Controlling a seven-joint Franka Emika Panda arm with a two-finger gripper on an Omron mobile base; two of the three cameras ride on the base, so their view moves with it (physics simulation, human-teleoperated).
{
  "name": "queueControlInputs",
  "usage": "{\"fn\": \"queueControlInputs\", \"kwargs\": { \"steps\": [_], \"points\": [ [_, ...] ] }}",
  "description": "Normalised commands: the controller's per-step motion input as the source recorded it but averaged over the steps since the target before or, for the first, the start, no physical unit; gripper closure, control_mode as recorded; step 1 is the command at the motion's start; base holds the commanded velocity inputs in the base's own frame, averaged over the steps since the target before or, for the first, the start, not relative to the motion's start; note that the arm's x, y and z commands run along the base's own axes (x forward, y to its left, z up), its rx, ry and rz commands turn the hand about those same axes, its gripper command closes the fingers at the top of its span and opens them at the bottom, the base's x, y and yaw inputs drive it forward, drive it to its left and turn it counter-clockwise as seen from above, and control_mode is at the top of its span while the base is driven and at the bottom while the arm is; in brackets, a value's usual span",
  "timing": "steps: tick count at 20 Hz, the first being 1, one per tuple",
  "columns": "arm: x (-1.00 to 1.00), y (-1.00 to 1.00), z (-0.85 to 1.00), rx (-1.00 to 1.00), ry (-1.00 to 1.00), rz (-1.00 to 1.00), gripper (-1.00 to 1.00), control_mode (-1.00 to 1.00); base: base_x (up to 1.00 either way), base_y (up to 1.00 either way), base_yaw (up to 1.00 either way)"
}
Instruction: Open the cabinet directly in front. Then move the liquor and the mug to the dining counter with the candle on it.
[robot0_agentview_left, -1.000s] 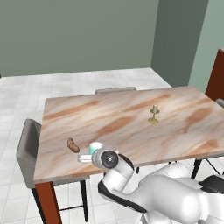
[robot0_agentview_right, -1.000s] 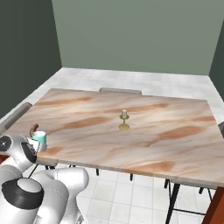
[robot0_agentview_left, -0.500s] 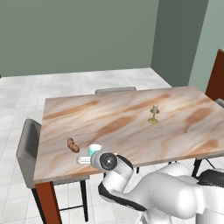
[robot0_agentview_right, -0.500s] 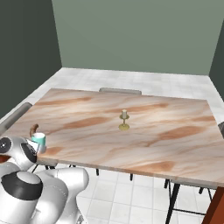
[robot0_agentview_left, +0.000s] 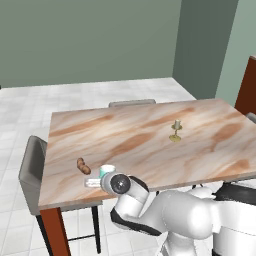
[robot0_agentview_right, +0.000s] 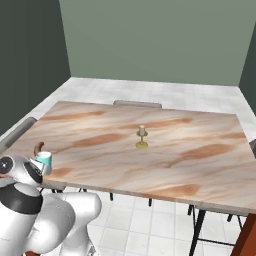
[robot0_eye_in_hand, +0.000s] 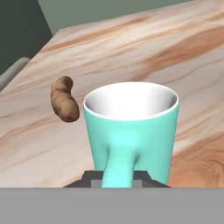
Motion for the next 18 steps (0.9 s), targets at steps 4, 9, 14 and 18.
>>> {"fn": "queueControlInputs", "kwargs": {
  "steps": [4,9,14,18],
  "points": [
    [0.33,0.05,-0.26,0.0,0.0,0.0,1.0,-1.0,0.0,0.0,0.0],
    [0.21,0.03,-0.28,0.0,0.0,0.0,1.0,-1.0,0.0,0.0,0.0],
    [0.03,0.0,-0.31,0.0,0.0,0.01,1.0,-1.0,0.0,0.0,0.0],
    [0.0,0.0,-0.3,0.01,0.0,0.01,1.0,-1.0,0.0,0.0,0.0]
  ]
}}
